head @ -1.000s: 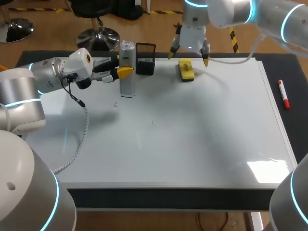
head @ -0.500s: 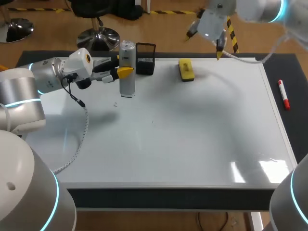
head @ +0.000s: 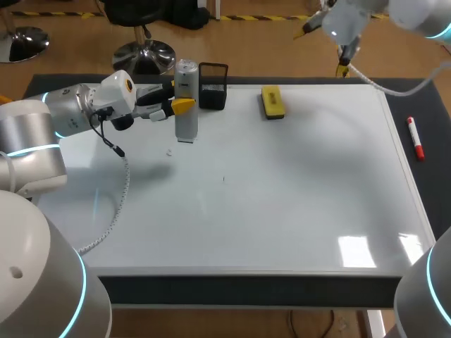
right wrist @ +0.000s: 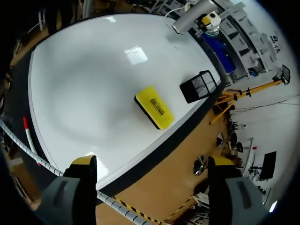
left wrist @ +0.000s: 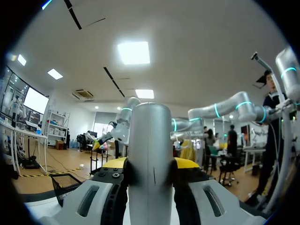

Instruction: Pick up the inspection probe, press it on each red-marked spot on the whiteboard one by one, put down the probe, pick up the eraser, and wipe off all the red marks.

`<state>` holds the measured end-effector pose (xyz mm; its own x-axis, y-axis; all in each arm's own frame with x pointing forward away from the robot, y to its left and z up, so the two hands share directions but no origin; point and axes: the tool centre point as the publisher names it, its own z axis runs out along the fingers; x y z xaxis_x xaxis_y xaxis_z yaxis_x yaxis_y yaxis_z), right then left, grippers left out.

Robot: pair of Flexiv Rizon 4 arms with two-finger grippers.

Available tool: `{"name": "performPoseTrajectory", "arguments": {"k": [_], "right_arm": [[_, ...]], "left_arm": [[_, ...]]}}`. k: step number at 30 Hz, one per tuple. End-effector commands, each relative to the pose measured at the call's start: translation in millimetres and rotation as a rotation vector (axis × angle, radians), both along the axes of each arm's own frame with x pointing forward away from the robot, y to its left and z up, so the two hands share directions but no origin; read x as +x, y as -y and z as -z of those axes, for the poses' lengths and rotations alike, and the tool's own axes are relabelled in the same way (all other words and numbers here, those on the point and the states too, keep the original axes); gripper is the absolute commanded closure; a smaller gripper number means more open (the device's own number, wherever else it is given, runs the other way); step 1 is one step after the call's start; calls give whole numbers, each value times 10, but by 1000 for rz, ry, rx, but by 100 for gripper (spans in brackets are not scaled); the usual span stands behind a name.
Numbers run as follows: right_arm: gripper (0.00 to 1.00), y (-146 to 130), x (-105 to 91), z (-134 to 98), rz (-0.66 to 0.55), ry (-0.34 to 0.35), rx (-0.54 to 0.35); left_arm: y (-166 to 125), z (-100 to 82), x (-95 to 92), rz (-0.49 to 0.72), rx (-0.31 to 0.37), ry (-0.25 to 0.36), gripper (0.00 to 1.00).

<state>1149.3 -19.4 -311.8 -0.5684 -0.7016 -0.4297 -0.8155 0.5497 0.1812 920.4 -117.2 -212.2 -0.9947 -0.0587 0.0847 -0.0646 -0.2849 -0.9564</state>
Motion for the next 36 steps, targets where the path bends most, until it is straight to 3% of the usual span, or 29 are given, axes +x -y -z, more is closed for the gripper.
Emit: {"name": "performPoseTrajectory", "arguments": {"k": [1,4,11,36], "right_arm": [[0,198,-21,-61,18,9,76],[0,278,-21,-67,33,0,136],[0,419,-12,-88,63,-4,185],[0,525,-3,-69,81,-16,184]], "left_arm": [[5,-5,0,-2,-1,2,100],[5,-5,0,-2,-1,2,100],[5,-5,0,-2,-1,2,100],[5,-5,0,-2,-1,2,100]]}}
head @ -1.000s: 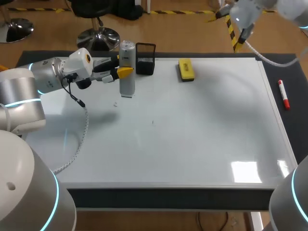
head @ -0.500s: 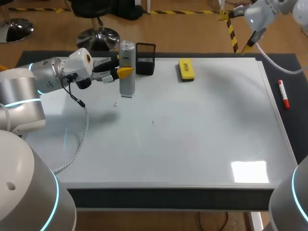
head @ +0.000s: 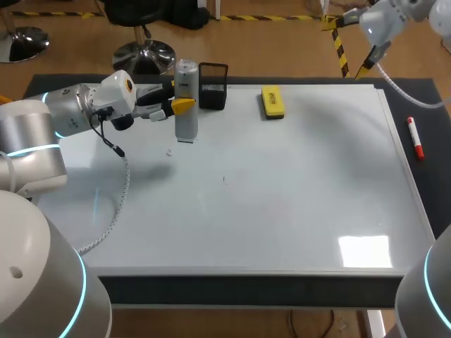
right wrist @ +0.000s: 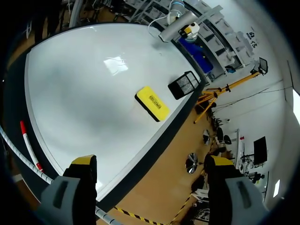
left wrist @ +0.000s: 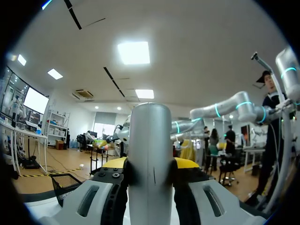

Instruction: Pick up the inspection probe, press it on each red-marked spot on the whiteboard one by one, put down the probe, pick up the eraser, and wipe off all the red marks.

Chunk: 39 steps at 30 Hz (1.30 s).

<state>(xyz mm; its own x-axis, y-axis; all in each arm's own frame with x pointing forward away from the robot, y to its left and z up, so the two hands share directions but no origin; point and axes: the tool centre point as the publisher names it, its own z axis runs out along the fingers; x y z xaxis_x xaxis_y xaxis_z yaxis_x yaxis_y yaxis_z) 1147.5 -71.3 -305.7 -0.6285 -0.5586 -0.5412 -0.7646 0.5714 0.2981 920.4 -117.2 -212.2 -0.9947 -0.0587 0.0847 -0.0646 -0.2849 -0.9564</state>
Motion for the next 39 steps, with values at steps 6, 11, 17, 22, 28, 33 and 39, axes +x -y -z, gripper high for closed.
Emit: {"name": "performPoseTrajectory", "arguments": {"k": [6,11,17,22,28,33,39], "right_arm": [[0,6,16,-8,-4,-3,-5],[0,6,16,-8,-4,-3,-5],[0,6,16,-8,-4,-3,-5],[0,6,16,-8,-4,-3,-5],[0,6,16,-8,-4,-3,-5],[0,6,16,-8,-4,-3,-5],[0,6,16,-8,-4,-3,-5]], "left_arm": [[-29,-105,18,-17,-9,31,100],[-48,-172,94,-16,-28,47,100],[6,-323,265,2,-54,80,100],[76,-451,476,16,-73,98,100],[178,-593,698,34,-97,123,100],[249,-661,860,45,-104,133,100],[317,-727,1060,55,-111,144,100]]}}
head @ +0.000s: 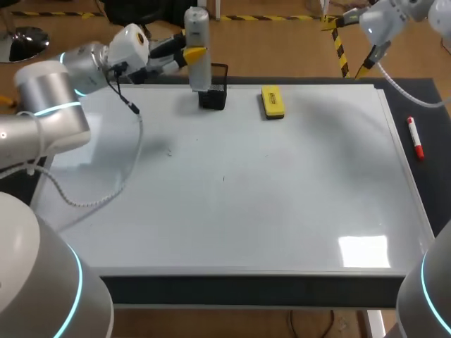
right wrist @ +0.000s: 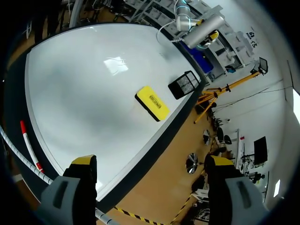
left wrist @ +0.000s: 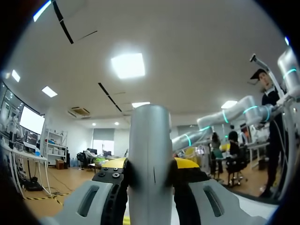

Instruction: Pick up the inspection probe, press it on each red-marked spot on the whiteboard one by one, put down the probe, pick up the eraser, and wipe off all the red marks.

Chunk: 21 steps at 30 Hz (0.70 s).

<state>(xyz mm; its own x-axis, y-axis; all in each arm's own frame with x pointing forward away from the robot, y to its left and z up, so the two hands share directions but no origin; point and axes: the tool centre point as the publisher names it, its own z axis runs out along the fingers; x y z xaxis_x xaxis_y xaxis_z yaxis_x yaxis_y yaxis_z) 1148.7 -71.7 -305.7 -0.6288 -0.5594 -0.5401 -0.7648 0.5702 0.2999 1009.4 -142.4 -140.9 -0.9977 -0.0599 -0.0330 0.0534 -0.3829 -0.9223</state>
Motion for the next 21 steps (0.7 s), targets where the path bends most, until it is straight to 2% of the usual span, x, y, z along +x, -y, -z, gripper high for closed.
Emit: {"name": "performPoseTrajectory", "arguments": {"k": [1,10,21], "right_arm": [[0,2,4,-8,-3,-1,-5],[0,2,4,-8,-3,-1,-5],[0,2,4,-8,-3,-1,-5]], "left_arm": [[79,-21,202,59,-4,25,100],[205,24,480,73,-17,21,100],[275,117,672,87,-32,31,100]]}}
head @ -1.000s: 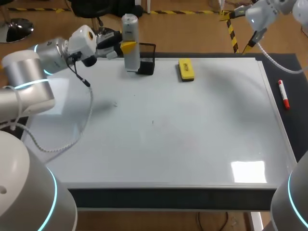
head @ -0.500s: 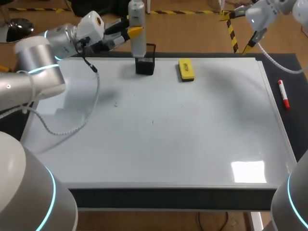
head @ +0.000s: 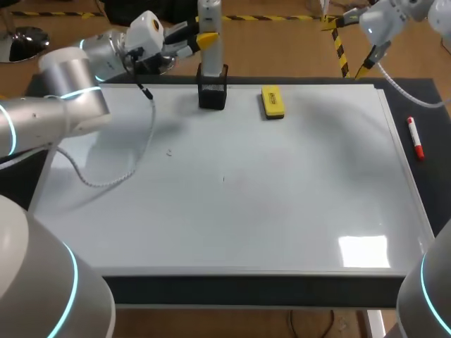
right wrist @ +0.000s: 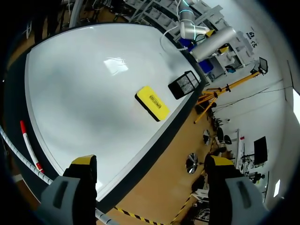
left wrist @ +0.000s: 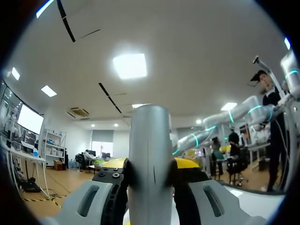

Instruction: Pick up the inspection probe, press it on each red-marked spot on the whiteboard one by one, put down the probe, pick up the eraser, and wipe off all the red marks.

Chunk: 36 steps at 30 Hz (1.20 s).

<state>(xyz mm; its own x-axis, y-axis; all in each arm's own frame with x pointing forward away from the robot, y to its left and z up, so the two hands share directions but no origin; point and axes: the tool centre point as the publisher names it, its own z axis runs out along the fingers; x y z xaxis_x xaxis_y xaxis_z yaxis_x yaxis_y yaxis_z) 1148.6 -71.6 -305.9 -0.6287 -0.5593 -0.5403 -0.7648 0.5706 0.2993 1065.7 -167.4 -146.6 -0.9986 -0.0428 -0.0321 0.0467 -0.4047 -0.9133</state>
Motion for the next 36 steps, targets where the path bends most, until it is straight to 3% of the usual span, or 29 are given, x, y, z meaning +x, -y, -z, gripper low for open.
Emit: {"name": "performPoseTrajectory", "arguments": {"k": [1,36], "right_arm": [[0,3,4,-10,-3,-1,-5],[0,3,4,-10,-3,-1,-5]], "left_arm": [[33,67,124,70,-9,32,100],[32,485,420,75,-11,64,100]]}}
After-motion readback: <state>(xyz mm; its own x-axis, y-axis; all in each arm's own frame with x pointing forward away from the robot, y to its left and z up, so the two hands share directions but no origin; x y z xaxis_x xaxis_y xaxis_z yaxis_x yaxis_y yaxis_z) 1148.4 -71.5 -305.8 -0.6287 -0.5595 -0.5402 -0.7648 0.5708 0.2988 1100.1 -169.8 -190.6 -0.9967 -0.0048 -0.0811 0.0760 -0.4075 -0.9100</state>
